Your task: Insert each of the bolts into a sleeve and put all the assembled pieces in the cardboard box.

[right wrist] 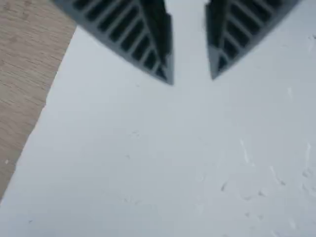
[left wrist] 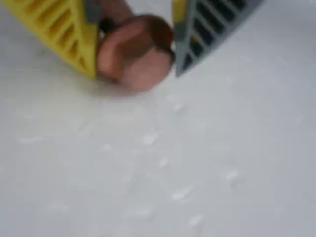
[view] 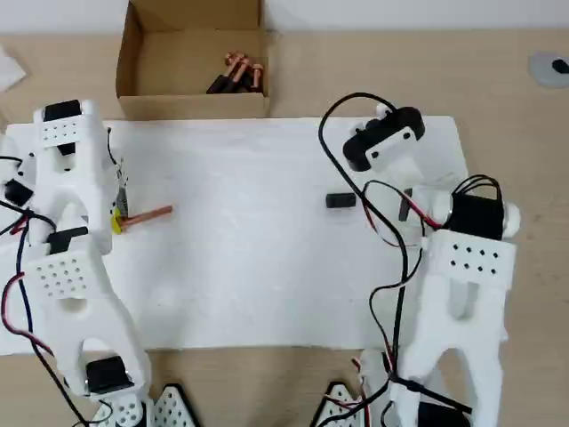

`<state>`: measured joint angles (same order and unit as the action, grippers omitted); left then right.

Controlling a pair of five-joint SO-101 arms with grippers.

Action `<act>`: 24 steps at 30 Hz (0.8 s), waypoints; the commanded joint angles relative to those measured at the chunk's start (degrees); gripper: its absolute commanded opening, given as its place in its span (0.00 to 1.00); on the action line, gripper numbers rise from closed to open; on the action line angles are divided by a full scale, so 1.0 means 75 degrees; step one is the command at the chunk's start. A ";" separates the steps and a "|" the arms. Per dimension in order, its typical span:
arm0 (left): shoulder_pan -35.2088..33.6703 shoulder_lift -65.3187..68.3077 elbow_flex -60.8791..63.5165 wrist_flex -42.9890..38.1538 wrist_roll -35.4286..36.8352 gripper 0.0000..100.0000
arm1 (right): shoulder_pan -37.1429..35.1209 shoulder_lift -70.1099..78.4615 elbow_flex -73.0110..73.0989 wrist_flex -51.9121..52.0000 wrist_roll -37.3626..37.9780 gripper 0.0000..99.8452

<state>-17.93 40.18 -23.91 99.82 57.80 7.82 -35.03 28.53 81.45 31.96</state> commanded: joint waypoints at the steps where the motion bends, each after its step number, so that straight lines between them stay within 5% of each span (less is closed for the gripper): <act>1: -0.0188 0.0018 0.0293 0.0082 -0.0434 0.01 | 0.0064 -0.0041 -0.0006 -0.0129 0.0012 0.08; 16: 0.0352 0.0018 -0.0293 0.0082 -0.3962 0.01 | 0.0041 -0.0041 -0.0006 -0.0129 0.0012 0.08; 24: 0.0375 0.0018 -0.1430 0.0082 -0.4290 0.01 | 0.0041 -0.0041 0.0006 -0.0117 0.0012 0.08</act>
<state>-16.35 41.23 -30.33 100.44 26.15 7.82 -35.03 28.53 81.45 31.96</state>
